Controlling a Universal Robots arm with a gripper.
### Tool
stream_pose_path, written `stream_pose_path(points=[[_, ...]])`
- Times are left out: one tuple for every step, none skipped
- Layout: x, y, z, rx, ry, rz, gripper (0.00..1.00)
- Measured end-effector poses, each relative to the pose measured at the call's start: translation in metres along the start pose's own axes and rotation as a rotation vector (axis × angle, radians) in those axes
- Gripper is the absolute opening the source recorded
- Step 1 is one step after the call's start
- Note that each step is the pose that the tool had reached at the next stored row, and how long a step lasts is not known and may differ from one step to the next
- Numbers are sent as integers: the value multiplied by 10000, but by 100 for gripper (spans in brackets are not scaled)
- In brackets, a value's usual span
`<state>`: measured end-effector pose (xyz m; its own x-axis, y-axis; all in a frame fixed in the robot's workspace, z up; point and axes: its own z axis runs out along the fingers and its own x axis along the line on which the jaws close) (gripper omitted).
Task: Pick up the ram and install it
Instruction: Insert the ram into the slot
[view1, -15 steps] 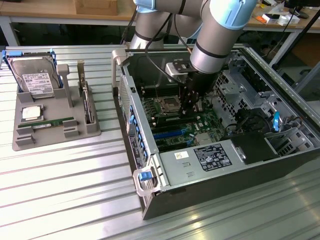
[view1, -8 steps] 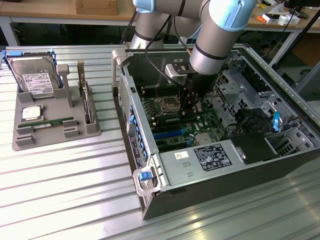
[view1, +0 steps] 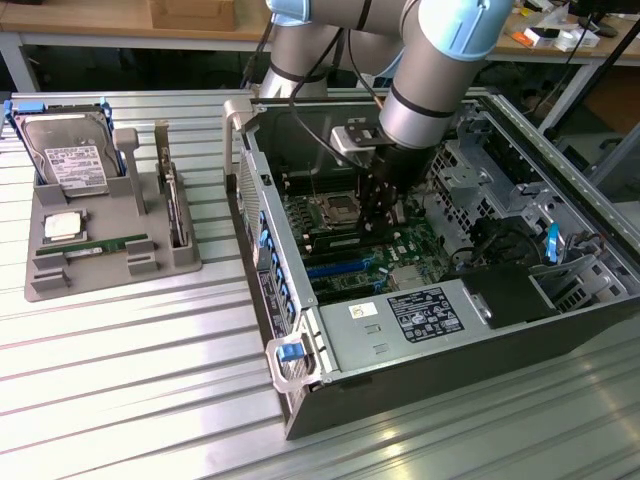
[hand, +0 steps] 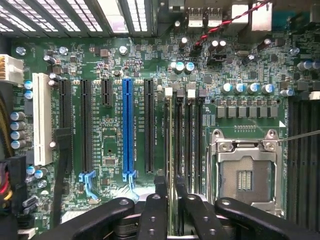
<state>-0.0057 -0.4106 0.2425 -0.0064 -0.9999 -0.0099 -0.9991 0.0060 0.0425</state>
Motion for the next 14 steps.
stream_pose_path(points=[[-11, 2, -39, 1, 0, 1, 20], [-21, 2, -57, 1, -1, -1, 18], [-22, -20, -60, 0, -2, -8, 12], [-22, -114, -65, -25, 1, -16, 10], [-22, -185, -68, -53, 1, -25, 10], [-23, -236, -70, -73, 2, -31, 10], [-23, -281, -72, -90, 3, -36, 10], [-24, -375, -76, -127, 3, -41, 10], [-25, -466, -79, -163, 3, -44, 10], [-26, -627, -86, -218, 3, -51, 10], [-26, -725, -90, -246, 4, -57, 10], [-27, -798, -93, -255, 4, -59, 10], [-27, -851, -96, -257, 3, -59, 10], [-27, -878, -102, -258, 4, -60, 10]])
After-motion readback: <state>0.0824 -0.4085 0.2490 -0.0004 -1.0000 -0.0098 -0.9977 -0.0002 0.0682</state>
